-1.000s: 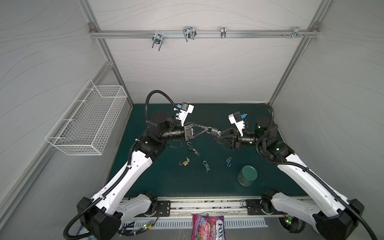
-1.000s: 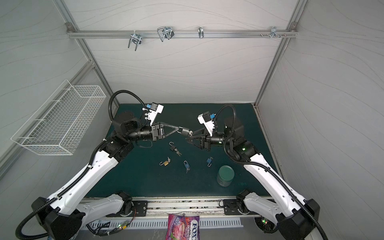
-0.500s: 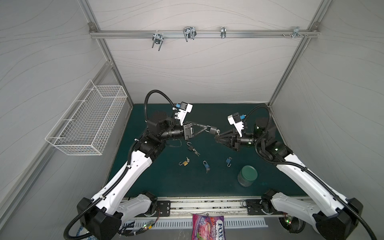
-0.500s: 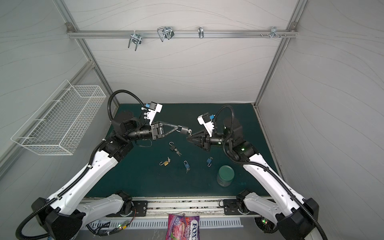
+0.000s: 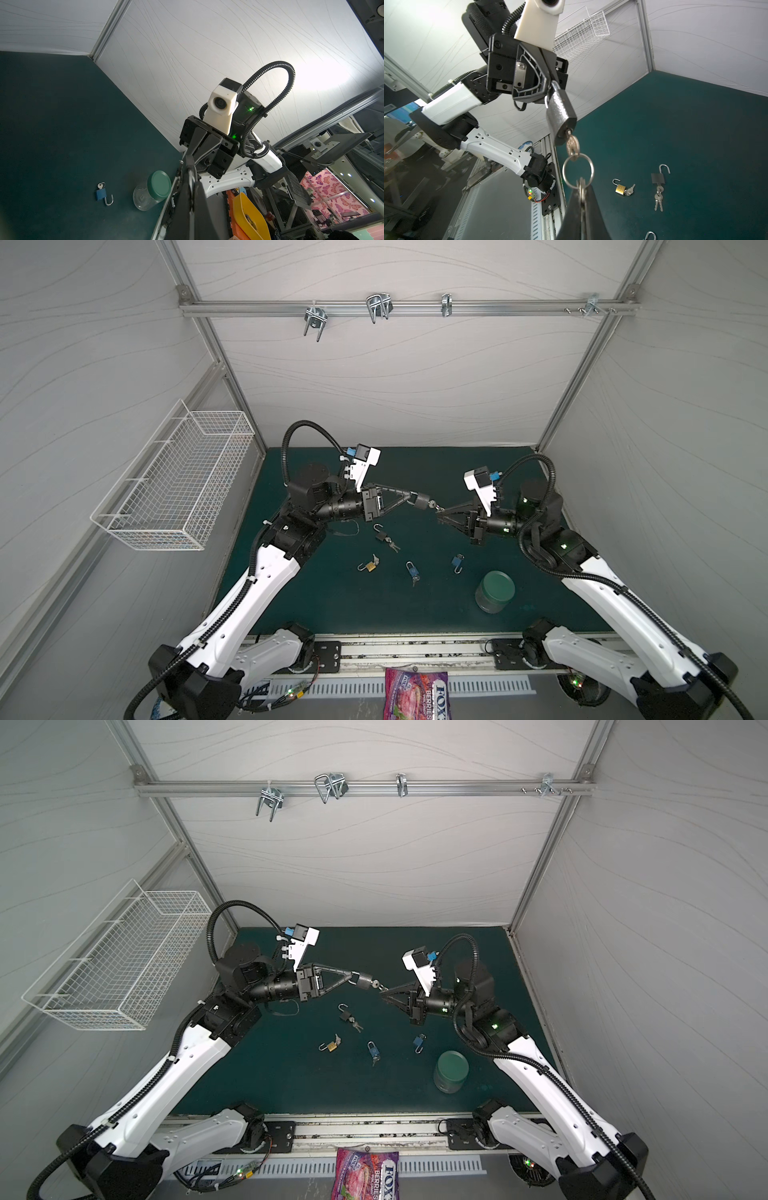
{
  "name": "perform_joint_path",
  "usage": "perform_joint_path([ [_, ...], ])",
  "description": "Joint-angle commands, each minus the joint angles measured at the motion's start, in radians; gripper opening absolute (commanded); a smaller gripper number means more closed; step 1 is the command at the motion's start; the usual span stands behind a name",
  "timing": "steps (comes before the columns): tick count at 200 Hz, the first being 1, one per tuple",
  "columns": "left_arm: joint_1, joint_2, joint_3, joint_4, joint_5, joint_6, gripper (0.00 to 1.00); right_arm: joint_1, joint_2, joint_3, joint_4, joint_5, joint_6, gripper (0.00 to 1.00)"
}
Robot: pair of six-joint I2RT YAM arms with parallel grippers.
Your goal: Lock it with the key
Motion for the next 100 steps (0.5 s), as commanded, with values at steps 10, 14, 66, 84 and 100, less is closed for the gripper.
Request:
perform_joint_path([
  [10,0.01,-0.047,0.033,0.039,0.011,0.008,0.0,-0.022,-0.036,0.016,-0.092,0.063,-0.05,0.0],
  [14,0.011,-0.049,0.031,0.038,0.012,0.008,0.0,-0.024,-0.038,0.015,-0.094,0.068,-0.051,0.0],
  [66,0.01,-0.08,0.002,-0.034,-0.024,0.041,0.0,-0.03,-0.015,0.067,-0.263,0.145,-0.158,0.0],
  [84,0.01,-0.083,0.007,-0.15,-0.085,0.103,0.0,-0.029,0.021,0.102,-0.378,0.245,-0.207,0.0],
  [100,0.011,-0.069,0.025,-0.288,-0.185,0.162,0.0,-0.029,0.061,0.126,-0.471,0.358,-0.222,0.0],
])
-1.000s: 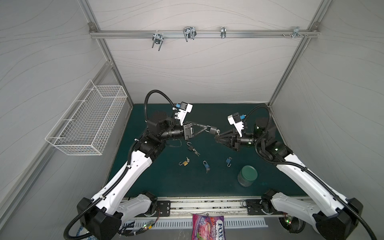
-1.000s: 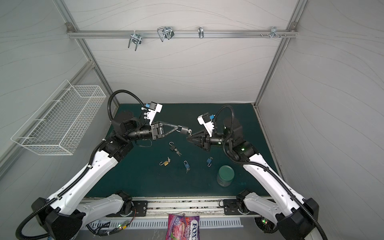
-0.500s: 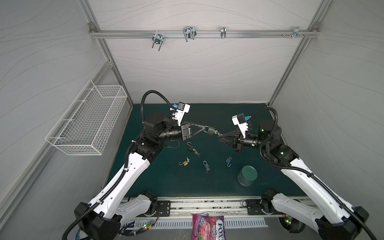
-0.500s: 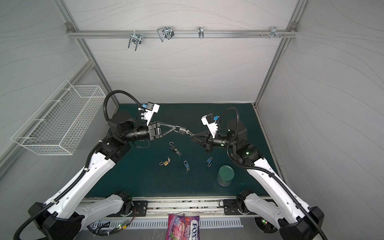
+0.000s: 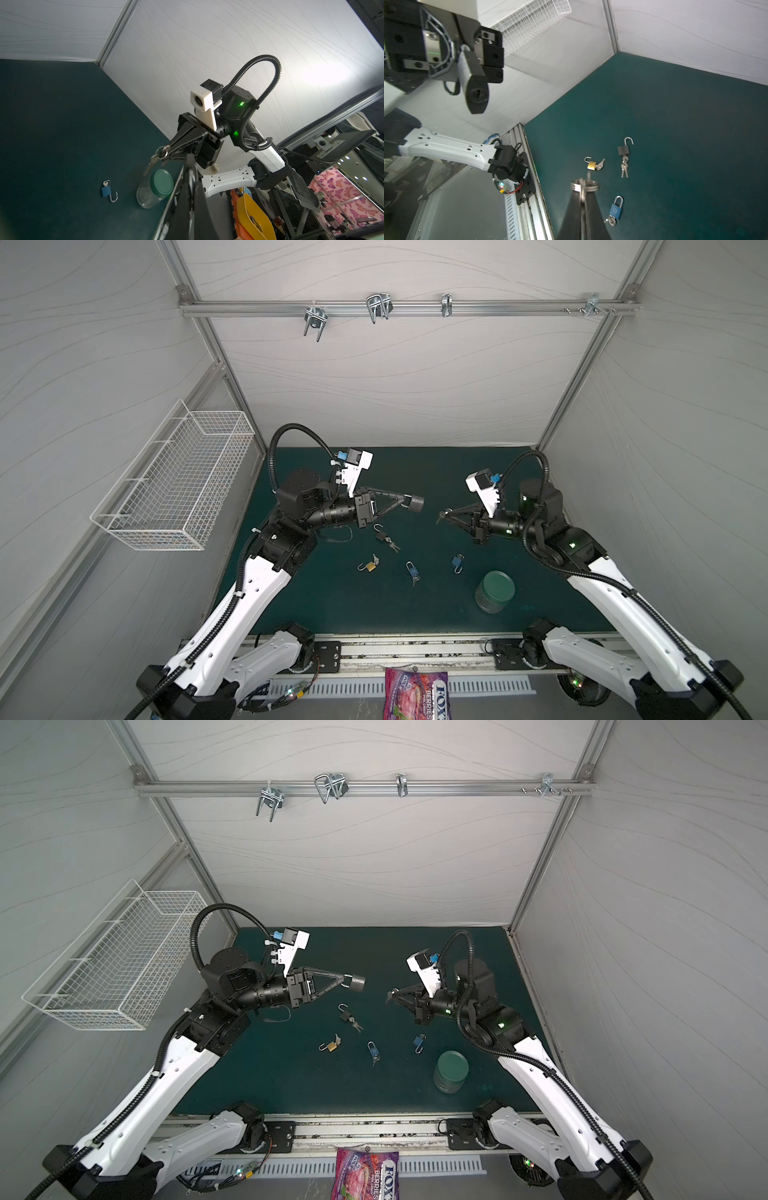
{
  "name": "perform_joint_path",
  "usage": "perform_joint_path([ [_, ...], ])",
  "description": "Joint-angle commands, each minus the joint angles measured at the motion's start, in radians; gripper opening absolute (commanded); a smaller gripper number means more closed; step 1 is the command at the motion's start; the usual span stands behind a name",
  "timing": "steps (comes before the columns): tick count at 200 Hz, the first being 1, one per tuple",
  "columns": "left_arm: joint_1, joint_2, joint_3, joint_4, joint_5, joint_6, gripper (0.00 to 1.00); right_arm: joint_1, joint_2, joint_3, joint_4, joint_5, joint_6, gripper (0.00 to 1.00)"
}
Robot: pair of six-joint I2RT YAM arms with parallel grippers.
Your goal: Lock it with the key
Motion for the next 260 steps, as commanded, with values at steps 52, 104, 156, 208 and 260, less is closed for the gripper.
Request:
perform_joint_path([
  [52,0.004,0.181,0.189,-0.551,-0.471,0.223,0.0,-0.005,0.172,0.051,-0.304,0.403,-0.051,0.0],
  [104,0.004,0.461,0.501,-0.656,-0.614,0.252,0.0,-0.01,0.41,0.086,-0.308,0.434,-0.002,0.0],
  [156,0.003,0.541,0.454,-0.423,-0.528,0.26,0.0,-0.012,0.616,0.114,-0.25,0.353,0.038,0.0],
  [208,0.006,0.47,0.275,-0.291,-0.501,0.261,0.0,-0.058,0.78,0.202,-0.238,0.399,0.033,0.0],
  [260,0.01,0.47,0.28,-0.308,-0.486,0.263,0.0,-0.098,0.931,0.315,-0.261,0.399,0.015,0.0],
])
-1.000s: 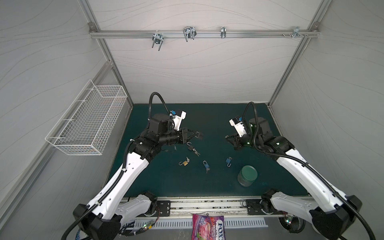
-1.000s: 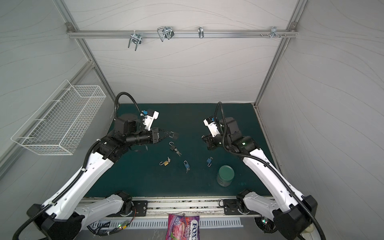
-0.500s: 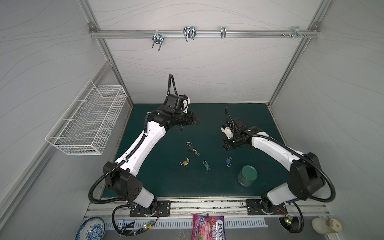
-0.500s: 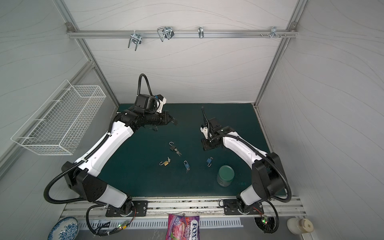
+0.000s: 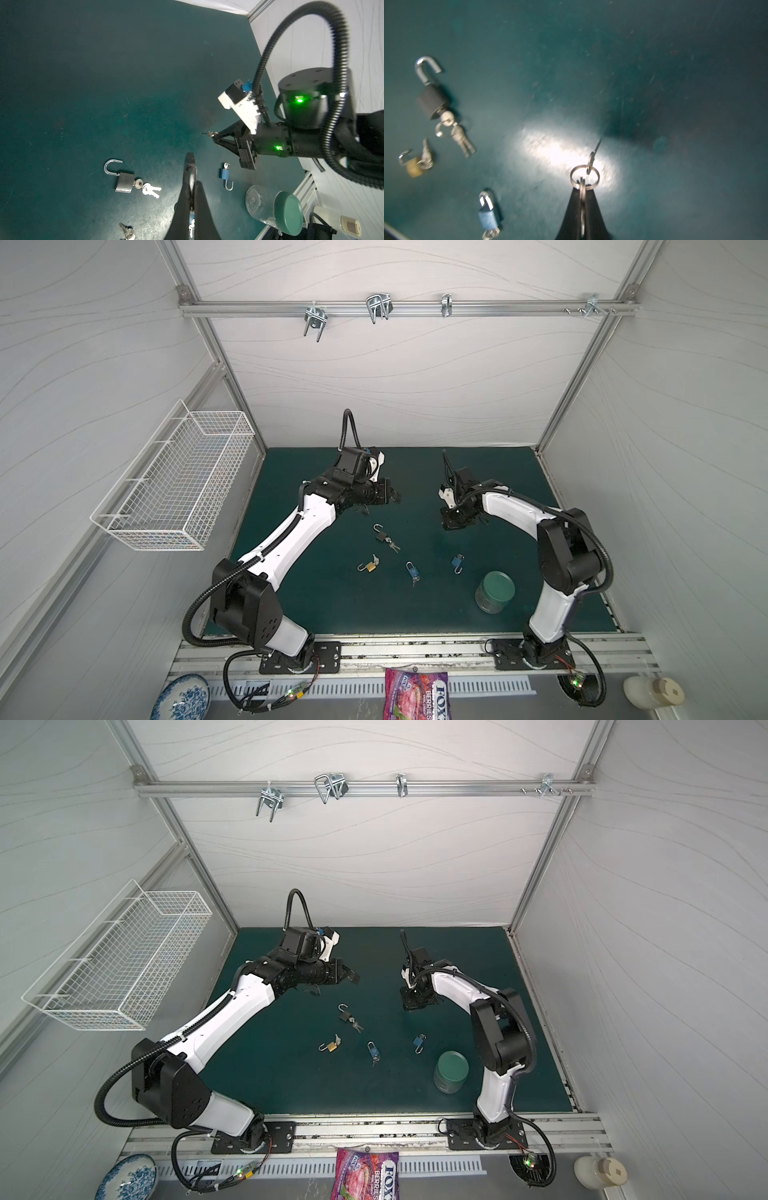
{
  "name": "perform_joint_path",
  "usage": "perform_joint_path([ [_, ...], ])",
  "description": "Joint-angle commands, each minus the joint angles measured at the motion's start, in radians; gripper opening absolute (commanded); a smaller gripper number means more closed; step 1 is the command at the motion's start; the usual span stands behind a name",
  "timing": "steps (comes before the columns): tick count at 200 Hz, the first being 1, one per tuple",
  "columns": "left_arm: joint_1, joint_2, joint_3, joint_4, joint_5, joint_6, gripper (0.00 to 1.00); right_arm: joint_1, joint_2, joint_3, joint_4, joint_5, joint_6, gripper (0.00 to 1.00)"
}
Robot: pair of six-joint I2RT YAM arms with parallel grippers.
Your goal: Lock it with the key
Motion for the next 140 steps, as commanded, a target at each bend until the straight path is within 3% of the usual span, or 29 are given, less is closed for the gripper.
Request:
perform_joint_path([
  [1,0.006,-0.033,0.029,0.066,0.029,0.01,0.0,-0.018,0.04,0.044,-0.02,0.006,-0.013,0.0],
  [76,0.006,-0.006,0.03,0.08,0.087,-0.007,0.0,-0.109,0.091,0.077,-0.046,0.119,-0.02,0.0],
  [127,0.007,0.004,0.032,0.085,0.135,-0.012,0.0,-0.124,0.121,0.089,-0.066,0.104,-0.022,0.0],
  [140,0.012,0.007,0.031,0.095,0.166,-0.026,0.0,-0.123,0.111,0.089,-0.071,0.113,-0.022,0.1],
])
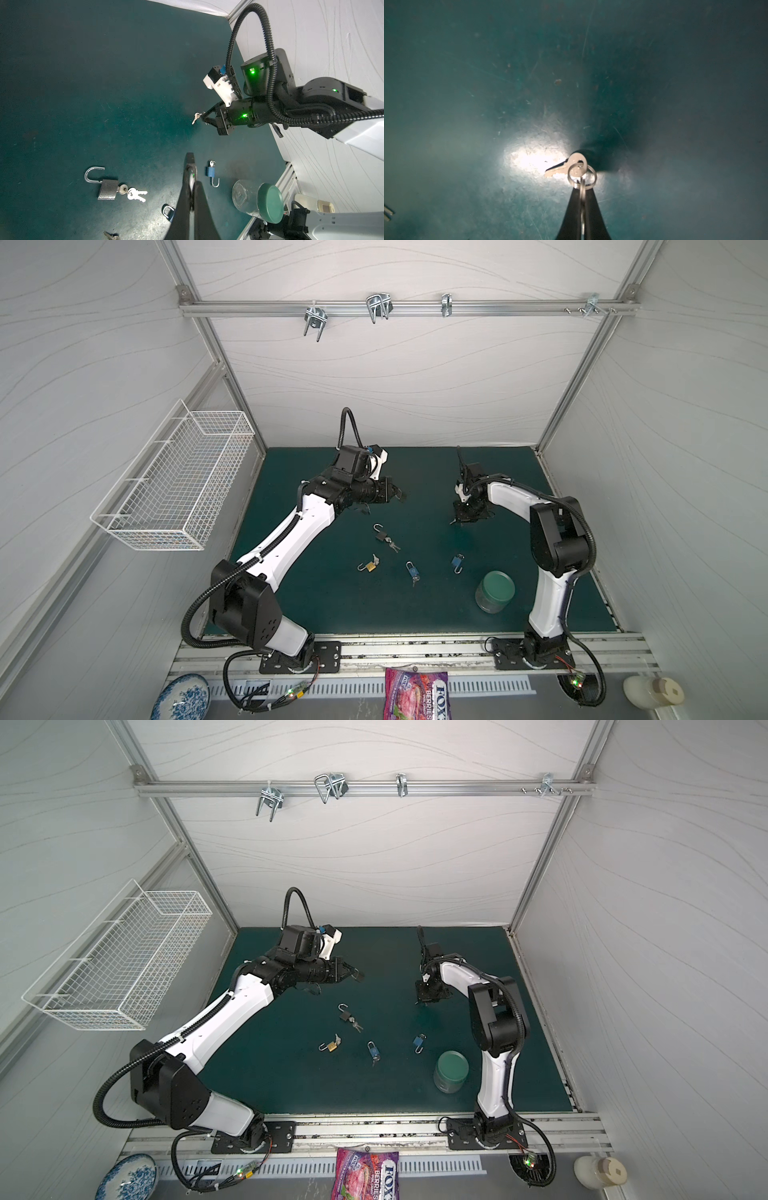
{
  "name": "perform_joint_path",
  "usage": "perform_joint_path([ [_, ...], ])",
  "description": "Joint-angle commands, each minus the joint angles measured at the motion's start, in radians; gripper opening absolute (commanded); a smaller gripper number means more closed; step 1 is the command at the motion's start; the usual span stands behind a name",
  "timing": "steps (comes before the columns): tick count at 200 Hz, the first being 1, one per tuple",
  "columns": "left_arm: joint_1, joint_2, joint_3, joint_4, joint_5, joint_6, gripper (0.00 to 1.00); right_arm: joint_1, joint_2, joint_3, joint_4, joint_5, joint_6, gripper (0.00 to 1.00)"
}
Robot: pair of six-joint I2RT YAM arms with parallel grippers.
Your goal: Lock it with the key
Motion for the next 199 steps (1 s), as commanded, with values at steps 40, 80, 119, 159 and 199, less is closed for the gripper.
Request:
perform_joint_path([
  [40,0.062,0.013,0.01,0.149,0.189,-0.094,0.0,0.001,-0.162,-0.031,-0.028,0.096,0.003,0.54],
  [80,0.098,0.01,0.007,0.229,0.335,-0.141,0.0,0.041,-0.498,-0.22,0.178,0.058,-0.036,0.7],
  [119,0.096,-0.012,0.002,0.296,0.451,-0.164,0.0,0.136,-0.777,-0.344,0.388,-0.086,-0.216,0.99],
  [159,0.059,-0.022,0.001,0.344,0.528,-0.172,0.0,0.198,-0.882,-0.31,0.318,-0.321,-0.434,0.99],
  [199,-0.018,-0.027,0.02,0.275,0.526,-0.096,0.0,0.336,-0.895,-0.286,0.292,-0.14,-0.654,0.99],
])
